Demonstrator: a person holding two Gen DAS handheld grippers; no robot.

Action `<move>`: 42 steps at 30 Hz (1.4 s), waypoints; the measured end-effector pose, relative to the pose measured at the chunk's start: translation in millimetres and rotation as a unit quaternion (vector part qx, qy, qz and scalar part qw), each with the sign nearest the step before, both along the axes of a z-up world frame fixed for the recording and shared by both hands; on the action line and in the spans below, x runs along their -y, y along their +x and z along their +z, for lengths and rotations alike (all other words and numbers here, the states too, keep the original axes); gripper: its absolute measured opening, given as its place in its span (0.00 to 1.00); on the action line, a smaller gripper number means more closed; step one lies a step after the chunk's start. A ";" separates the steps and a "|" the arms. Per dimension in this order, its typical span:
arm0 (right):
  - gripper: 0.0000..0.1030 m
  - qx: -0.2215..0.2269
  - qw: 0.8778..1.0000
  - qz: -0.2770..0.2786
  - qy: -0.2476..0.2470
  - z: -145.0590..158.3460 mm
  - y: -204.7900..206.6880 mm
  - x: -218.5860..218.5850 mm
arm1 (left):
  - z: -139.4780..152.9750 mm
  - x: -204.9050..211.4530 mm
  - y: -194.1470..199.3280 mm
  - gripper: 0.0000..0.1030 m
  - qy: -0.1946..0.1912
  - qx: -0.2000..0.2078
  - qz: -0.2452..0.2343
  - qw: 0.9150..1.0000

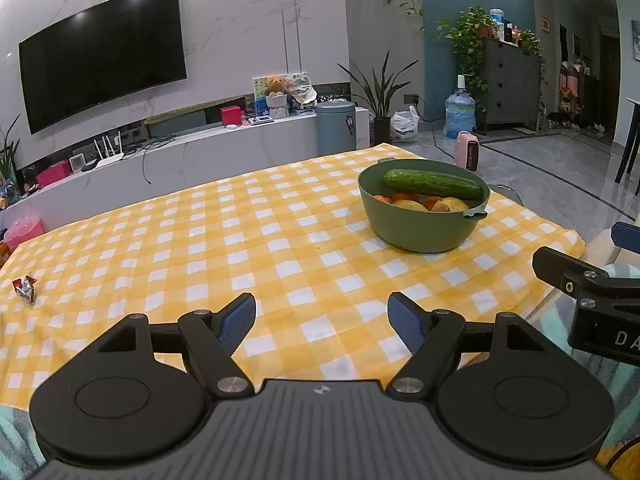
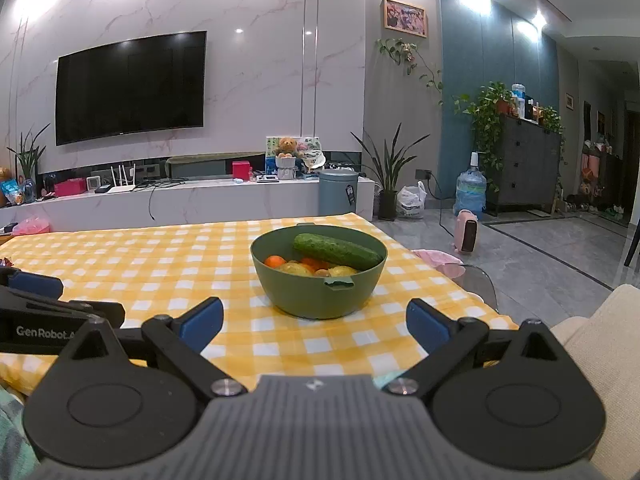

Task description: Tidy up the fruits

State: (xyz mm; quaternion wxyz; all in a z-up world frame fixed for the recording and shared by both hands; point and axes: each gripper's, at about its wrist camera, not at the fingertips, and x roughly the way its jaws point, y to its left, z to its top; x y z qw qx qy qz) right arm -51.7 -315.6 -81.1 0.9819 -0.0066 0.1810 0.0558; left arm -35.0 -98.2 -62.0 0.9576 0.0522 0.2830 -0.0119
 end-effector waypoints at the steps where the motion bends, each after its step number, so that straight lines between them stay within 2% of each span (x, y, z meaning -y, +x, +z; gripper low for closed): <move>1: 0.92 0.000 1.000 0.000 0.000 -0.1 0.1 -0.1 | 0.2 -0.2 0.5 0.86 0.000 0.000 0.000 1.000; 42: 0.93 -0.004 1.000 -0.004 0.002 -2.5 -0.8 1.0 | 1.3 -0.7 -5.4 0.86 -0.007 -0.001 0.007 1.000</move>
